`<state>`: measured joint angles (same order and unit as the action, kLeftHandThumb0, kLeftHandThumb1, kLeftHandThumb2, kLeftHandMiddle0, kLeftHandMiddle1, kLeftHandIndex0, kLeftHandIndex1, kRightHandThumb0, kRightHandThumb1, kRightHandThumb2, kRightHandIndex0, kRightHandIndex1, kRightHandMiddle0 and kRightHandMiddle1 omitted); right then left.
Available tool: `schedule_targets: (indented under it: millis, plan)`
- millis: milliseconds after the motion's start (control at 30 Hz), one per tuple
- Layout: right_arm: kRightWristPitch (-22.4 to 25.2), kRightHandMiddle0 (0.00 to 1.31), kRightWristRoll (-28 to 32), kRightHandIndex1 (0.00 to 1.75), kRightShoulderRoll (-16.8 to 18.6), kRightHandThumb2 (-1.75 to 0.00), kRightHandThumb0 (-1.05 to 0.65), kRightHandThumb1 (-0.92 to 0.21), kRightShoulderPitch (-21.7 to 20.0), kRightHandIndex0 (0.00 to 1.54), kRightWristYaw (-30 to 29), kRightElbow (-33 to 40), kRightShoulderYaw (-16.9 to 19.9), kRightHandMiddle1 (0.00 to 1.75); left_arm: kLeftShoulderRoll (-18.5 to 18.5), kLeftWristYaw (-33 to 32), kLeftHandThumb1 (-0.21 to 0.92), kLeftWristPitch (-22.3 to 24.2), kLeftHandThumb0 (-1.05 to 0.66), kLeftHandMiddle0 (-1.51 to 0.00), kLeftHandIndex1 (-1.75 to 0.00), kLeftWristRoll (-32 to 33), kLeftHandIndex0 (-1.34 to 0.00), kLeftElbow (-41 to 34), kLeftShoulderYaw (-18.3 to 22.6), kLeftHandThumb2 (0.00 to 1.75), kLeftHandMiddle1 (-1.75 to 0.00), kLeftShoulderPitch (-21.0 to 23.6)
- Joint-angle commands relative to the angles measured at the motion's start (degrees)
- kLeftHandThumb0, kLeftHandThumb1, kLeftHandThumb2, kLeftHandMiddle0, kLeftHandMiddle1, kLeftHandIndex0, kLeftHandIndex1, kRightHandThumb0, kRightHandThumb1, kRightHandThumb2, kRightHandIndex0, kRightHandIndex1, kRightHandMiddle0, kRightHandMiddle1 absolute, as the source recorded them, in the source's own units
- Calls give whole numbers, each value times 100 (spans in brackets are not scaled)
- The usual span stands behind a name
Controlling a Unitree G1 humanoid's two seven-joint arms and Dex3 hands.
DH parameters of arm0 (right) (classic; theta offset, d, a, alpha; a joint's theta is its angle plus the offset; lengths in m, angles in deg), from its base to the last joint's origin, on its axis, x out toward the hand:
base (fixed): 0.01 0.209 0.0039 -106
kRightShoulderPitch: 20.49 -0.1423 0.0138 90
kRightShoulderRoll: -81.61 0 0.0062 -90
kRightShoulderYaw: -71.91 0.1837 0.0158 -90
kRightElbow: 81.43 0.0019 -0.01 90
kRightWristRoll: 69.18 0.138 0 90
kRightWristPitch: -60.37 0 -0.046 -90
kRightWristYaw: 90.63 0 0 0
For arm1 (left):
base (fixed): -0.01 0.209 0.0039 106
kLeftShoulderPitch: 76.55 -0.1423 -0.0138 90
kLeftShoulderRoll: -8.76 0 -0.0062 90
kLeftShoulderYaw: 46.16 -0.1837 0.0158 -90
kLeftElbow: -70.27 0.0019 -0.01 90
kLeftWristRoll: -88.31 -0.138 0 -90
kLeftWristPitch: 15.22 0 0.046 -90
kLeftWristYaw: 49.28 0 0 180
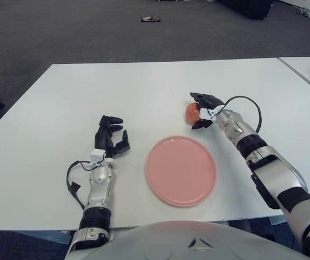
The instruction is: Put the apple into the plate.
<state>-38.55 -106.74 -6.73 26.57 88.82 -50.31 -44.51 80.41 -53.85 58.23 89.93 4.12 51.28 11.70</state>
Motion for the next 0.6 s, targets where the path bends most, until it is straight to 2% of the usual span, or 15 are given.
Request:
schedule_targets:
  millis: [0, 200, 567]
  plan:
    - [-96, 0, -39, 0, 78, -71, -89, -26, -150, 0, -186, -451, -76, 0, -35, -41, 41, 197, -1, -52, -174, -3, -35, 228, -8, 123, -175, -269]
    - [-61, 0, -18, 0, 261, -61, -94, -36, -339, 0, -257, -883, -135, 0, -59, 10, 42, 174, -1, -52, -175, 59, -32, 147, -9, 122, -175, -318]
    - [-30, 0, -71, 0, 381, -53, -92, -47, -436, 0, -83, -1248, -330, 0, -71, -10, 43, 248, -1, -52, -175, 53, -31, 77, -9, 121, -175, -361]
